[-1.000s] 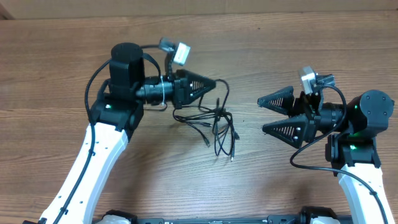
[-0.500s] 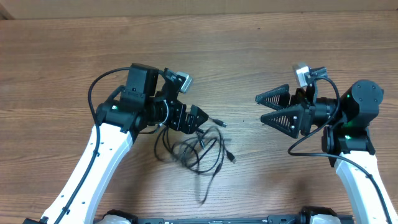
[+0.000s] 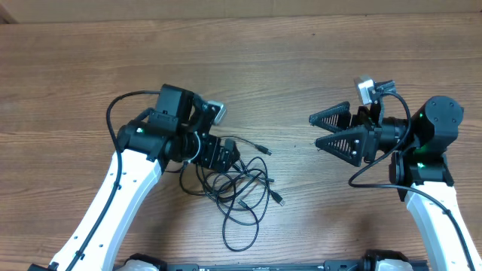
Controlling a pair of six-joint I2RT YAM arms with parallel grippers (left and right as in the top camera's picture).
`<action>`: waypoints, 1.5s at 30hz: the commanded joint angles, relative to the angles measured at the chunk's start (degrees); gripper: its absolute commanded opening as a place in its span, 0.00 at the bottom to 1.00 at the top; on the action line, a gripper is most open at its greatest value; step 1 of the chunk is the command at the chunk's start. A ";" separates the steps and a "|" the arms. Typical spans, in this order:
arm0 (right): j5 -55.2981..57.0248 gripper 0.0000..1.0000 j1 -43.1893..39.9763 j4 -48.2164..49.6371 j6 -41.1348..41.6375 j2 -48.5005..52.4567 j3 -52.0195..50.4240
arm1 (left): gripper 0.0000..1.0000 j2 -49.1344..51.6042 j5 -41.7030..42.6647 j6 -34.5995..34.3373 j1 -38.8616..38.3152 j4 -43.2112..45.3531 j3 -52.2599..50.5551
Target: Untangle cables
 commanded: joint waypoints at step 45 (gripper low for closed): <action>-1.86 1.00 0.26 -1.44 -1.90 -0.09 1.11 | 0.96 0.35 -26.21 -28.81 -5.60 10.64 -23.17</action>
